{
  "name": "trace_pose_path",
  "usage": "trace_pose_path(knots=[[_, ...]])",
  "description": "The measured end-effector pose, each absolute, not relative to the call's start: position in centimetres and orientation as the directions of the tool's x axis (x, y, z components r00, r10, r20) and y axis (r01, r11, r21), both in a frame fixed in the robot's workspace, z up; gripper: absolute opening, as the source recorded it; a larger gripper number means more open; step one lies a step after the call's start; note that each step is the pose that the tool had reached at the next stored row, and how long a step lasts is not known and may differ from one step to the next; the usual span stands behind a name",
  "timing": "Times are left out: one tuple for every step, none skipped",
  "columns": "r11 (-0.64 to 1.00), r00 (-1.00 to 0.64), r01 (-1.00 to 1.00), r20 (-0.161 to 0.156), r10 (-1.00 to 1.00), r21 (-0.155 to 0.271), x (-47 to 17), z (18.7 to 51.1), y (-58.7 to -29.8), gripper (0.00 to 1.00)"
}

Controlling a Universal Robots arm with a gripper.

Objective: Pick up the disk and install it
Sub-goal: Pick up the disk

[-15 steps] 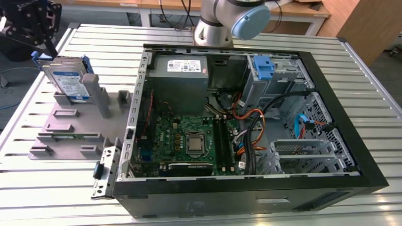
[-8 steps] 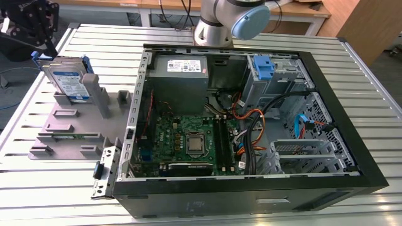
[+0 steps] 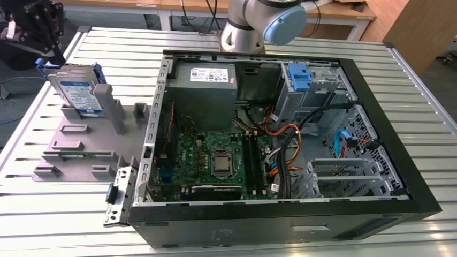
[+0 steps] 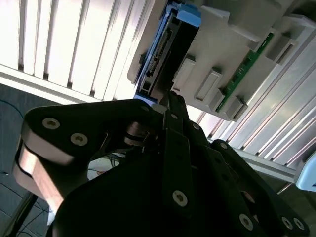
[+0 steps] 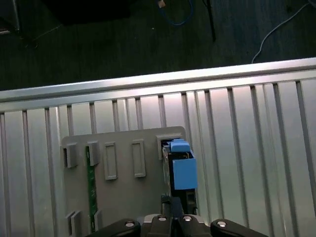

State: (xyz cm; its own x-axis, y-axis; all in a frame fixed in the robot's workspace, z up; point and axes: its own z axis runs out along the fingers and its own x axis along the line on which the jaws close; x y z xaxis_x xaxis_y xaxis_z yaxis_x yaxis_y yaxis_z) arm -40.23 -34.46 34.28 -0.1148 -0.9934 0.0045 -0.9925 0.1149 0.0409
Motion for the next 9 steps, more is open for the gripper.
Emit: trace_pose_path(knots=[[0.102, -0.102, -0.994, 0.004, -0.995, 0.041, -40.23, 34.27, -34.46, 0.11], [0.094, -0.094, -0.995, 0.002, -0.996, 0.04, -40.24, 34.28, -34.46, 0.11], [0.087, -0.088, -0.995, -0.002, -0.996, 0.039, -40.23, 34.27, -34.46, 0.11], [0.081, -0.082, -0.996, -0.008, -0.997, 0.038, -40.23, 34.26, -34.46, 0.11], [0.076, -0.077, -0.996, -0.012, -0.997, 0.037, -40.24, 34.26, -34.46, 0.11], [0.071, -0.072, -0.997, -0.016, -0.997, 0.034, -40.24, 34.25, -34.46, 0.11], [0.068, -0.069, -0.997, -0.019, -0.997, 0.032, -40.24, 34.24, -34.46, 0.11], [0.066, -0.066, -0.997, -0.02, -0.998, 0.029, -40.23, 34.19, -34.46, 0.11], [0.064, -0.065, -0.998, -0.022, -0.998, 0.028, -40.23, 34.13, -34.46, 0.11]])
